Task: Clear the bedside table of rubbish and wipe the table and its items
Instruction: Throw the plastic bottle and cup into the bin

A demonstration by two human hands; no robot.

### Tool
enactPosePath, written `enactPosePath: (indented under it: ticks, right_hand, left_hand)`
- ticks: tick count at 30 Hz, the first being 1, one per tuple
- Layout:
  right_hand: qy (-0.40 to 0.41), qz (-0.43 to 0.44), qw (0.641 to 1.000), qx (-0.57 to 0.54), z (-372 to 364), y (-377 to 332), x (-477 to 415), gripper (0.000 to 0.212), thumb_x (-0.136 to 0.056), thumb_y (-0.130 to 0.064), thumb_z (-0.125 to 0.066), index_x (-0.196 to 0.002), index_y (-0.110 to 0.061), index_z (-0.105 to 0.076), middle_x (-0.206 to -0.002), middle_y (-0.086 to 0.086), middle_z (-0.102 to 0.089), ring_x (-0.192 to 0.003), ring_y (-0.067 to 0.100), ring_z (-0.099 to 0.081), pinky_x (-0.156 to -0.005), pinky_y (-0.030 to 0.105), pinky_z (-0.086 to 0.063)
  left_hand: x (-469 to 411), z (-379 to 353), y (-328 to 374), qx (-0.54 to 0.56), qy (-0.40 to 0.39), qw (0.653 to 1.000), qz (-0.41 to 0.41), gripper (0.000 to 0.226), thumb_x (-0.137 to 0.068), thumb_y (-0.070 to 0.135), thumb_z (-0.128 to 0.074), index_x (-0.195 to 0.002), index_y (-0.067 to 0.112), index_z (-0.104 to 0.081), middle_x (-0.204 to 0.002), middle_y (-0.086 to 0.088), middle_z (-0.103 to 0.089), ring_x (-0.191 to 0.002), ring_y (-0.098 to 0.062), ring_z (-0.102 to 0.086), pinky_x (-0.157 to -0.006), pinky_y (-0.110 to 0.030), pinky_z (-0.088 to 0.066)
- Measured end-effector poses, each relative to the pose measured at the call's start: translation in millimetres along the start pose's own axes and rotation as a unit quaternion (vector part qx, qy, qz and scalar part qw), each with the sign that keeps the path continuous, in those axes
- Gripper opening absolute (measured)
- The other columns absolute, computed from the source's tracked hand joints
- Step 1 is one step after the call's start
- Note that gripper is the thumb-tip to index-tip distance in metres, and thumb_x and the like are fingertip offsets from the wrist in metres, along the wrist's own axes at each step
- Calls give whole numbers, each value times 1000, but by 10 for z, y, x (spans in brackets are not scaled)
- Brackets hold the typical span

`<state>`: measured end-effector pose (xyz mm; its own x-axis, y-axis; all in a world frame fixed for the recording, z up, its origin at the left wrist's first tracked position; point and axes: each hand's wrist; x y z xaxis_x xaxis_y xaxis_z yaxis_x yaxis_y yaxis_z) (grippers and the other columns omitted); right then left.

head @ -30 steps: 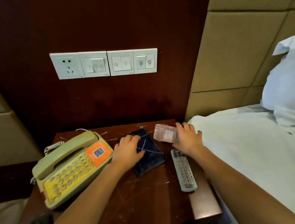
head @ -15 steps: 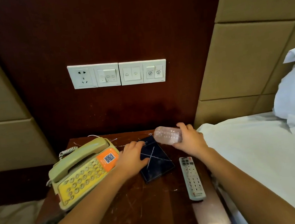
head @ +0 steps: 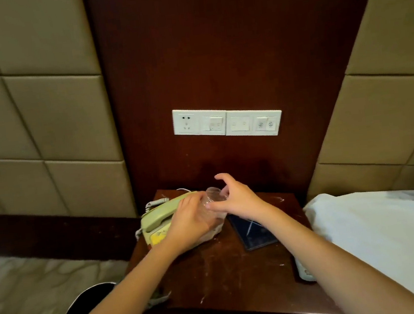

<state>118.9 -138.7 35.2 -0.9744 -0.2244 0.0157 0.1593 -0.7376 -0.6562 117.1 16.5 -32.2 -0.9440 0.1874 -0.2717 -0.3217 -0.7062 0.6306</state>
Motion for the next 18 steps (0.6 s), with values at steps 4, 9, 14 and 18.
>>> enactPosePath:
  ticks: [4, 9, 14, 18]
  right_hand:
    - [-40, 38, 998, -28, -401, -378, -31, 91, -76, -52, -71, -147, -31, -19, -142, 5, -35, -128, 23, -41, -104, 42, -40]
    - [-64, 65, 991, 97, -1019, -598, -128, 58, -88, -49, -57, -136, -21, -42, -139, 6, -42, -127, 25, -43, -100, 38, -40]
    - [-151, 155, 944, 251, -1767, -738, -25, 40, -92, -43, -52, -126, -22, -51, -128, 5, -49, -122, 28, -43, -97, 44, -39]
    - [-212, 216, 903, 305, -2236, -830, 47, 44, -92, -39, -53, -131, -20, -48, -130, 8, -45, -125, 30, -38, -101, 48, -35]
  left_hand:
    - [321, 336, -410, 52, 49, 994, 86, 94, -48, 70, -54, -124, 13, -51, -117, 0, -55, -111, -16, -50, -93, -29, -41]
    - [779, 733, -1107, 95, 129, 968, 193, 71, -57, 49, -77, -111, 9, -54, -105, -4, -55, -100, -17, -53, -87, -31, -44]
    - [1249, 926, -1893, 127, 201, 920, 313, 53, -69, 25, -83, -108, 9, -51, -107, -9, -58, -100, -23, -58, -86, -41, -50]
    - [1553, 909, -2439, 140, 203, 878, 411, 78, -58, 49, -82, -114, 6, -50, -113, -11, -59, -102, -24, -60, -88, -43, -52]
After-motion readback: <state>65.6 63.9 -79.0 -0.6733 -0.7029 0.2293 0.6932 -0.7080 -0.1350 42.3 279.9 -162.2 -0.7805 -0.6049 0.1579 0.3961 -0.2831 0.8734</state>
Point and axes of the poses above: each hand's wrist, its own x-axis away from the middle knuckle, its own z-axis out of the back of the hand, y = z × x
